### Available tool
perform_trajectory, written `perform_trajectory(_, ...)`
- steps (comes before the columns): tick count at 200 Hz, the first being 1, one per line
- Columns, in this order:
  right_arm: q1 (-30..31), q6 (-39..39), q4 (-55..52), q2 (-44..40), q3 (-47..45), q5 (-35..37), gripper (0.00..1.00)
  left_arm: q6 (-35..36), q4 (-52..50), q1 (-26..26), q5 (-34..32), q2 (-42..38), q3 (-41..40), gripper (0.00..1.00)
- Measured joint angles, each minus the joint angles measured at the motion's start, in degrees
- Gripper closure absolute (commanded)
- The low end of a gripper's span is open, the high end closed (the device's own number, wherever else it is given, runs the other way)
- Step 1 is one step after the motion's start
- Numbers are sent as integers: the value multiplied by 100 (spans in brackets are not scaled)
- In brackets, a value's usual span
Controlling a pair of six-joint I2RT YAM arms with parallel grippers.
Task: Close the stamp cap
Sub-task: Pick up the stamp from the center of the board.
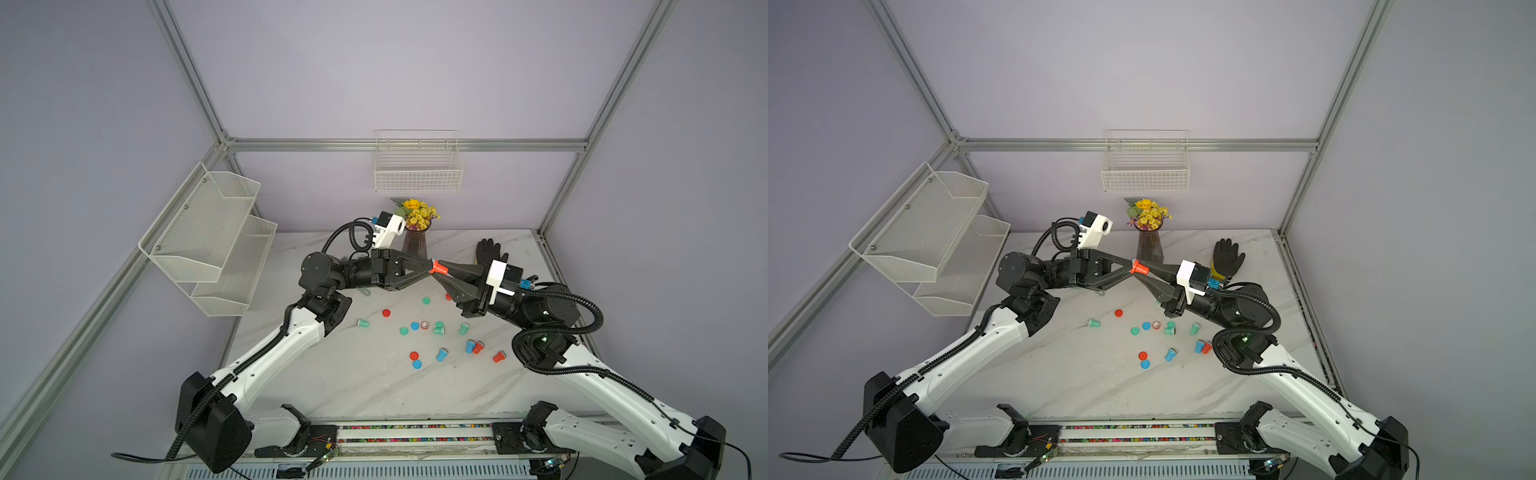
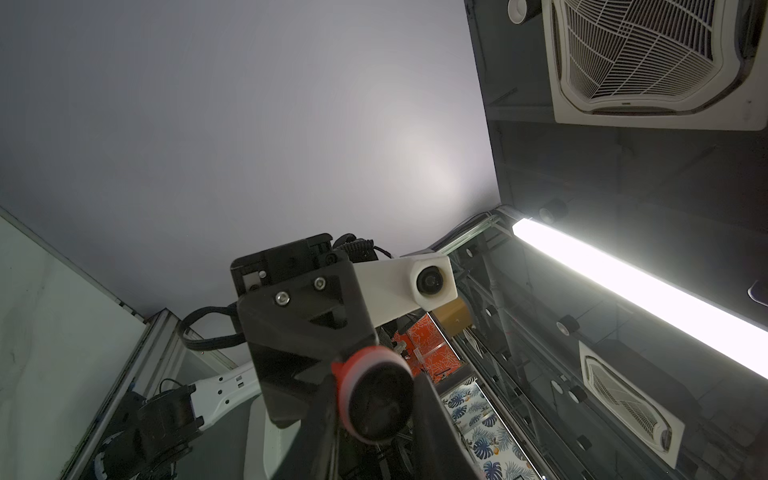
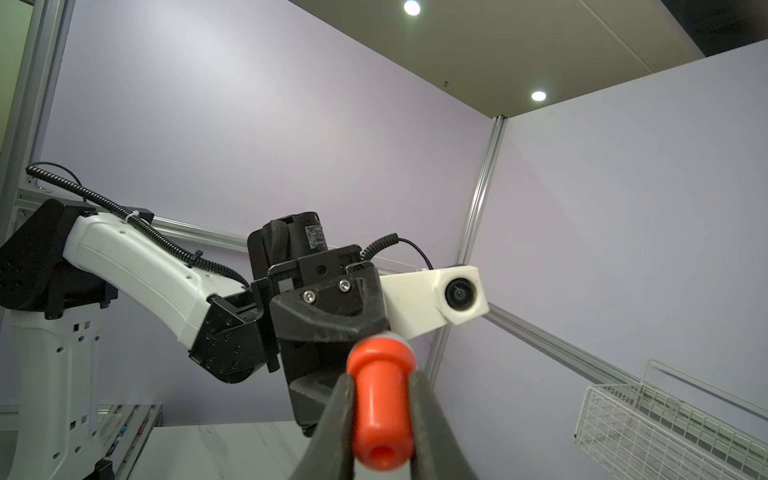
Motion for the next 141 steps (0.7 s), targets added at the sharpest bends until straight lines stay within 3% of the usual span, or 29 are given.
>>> perform_trajectory(17,0,0,-2,-2,0,9,89,4,13,0,2,13,0,78)
perform_trajectory(43,0,17,-131,-59,0,50,90,243,-164,7,24,11,31,38)
perform_trajectory(59,2,31,-334,-162,-2,144,90,538,-599,63,42,-15,59,23)
perform_trajectory(93,2,39,-994,-522,-13,448,92,1930,-2557,562,-15,-249,501,17)
perform_trajectory(141,7,483,-2583,-669,186,1209,95,4472,-5455,1423,-520,-566,1537,15)
